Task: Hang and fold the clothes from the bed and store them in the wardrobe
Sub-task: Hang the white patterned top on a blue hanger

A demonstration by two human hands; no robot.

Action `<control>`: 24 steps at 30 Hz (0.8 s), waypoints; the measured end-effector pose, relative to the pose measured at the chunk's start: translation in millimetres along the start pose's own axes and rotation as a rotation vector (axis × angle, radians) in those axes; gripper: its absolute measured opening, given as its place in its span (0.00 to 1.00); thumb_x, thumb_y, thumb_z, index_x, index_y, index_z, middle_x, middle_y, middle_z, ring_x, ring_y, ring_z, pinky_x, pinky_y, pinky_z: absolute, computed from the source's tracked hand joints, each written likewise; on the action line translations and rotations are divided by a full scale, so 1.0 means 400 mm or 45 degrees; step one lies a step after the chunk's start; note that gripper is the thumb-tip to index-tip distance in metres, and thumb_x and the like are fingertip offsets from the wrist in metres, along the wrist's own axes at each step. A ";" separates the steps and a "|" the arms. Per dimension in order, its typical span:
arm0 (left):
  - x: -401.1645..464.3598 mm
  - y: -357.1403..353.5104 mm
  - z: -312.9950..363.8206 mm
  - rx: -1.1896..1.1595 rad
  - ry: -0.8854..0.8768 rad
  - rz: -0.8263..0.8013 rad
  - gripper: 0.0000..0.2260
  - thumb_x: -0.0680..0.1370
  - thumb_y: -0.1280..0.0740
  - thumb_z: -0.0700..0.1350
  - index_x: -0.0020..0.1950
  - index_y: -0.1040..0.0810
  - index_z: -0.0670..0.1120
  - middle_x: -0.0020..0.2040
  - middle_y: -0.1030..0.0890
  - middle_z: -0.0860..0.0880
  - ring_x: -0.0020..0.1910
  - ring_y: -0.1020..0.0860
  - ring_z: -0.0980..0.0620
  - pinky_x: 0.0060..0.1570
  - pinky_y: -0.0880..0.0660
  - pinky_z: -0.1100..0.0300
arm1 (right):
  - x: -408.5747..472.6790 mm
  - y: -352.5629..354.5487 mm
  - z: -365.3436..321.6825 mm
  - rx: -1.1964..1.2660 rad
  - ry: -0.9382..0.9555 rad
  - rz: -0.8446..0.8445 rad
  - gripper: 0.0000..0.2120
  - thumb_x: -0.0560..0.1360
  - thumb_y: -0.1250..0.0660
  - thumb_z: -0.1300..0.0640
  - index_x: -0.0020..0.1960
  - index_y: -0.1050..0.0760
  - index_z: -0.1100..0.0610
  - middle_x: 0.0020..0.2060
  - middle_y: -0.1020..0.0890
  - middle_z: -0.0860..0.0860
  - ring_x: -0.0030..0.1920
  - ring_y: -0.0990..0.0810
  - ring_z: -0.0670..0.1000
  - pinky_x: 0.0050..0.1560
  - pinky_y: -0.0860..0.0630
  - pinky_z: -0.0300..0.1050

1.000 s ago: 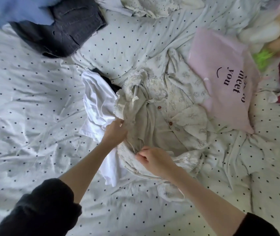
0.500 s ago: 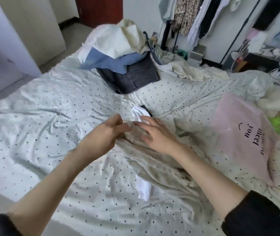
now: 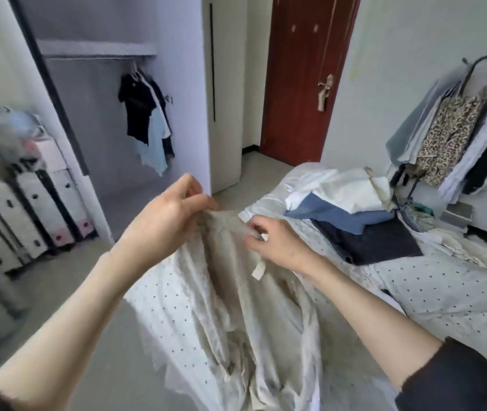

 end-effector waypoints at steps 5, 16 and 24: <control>-0.116 0.206 -0.245 0.139 0.223 0.165 0.13 0.76 0.38 0.30 0.55 0.19 0.43 0.47 0.29 0.45 0.40 0.25 0.43 0.41 0.24 0.47 | 0.187 -0.087 -0.267 0.066 0.202 0.197 0.09 0.68 0.32 0.63 0.38 0.31 0.54 0.31 0.28 0.48 0.34 0.31 0.50 0.37 0.33 0.41; -0.202 0.347 -0.748 0.219 0.656 0.247 0.02 0.76 0.33 0.46 0.46 0.26 0.50 0.33 0.31 0.60 0.37 0.31 0.51 0.37 0.42 0.62 | 0.572 -0.393 -0.638 0.134 0.583 0.134 0.18 0.70 0.38 0.67 0.34 0.43 0.51 0.28 0.36 0.46 0.30 0.39 0.47 0.35 0.42 0.45; -0.075 0.481 -1.100 0.341 0.707 0.529 0.03 0.76 0.35 0.39 0.49 0.27 0.44 0.31 0.31 0.58 0.32 0.33 0.48 0.36 0.38 0.57 | 0.919 -0.618 -0.669 -0.060 0.562 -0.063 0.06 0.76 0.38 0.59 0.45 0.36 0.54 0.30 0.33 0.44 0.35 0.34 0.50 0.38 0.36 0.47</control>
Point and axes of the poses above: each hand's wrist, its own x-axis towards the middle knuckle, its own y-axis out of the back of the hand, z = x × y, the point moved 6 cm from there along x, towards the middle knuckle
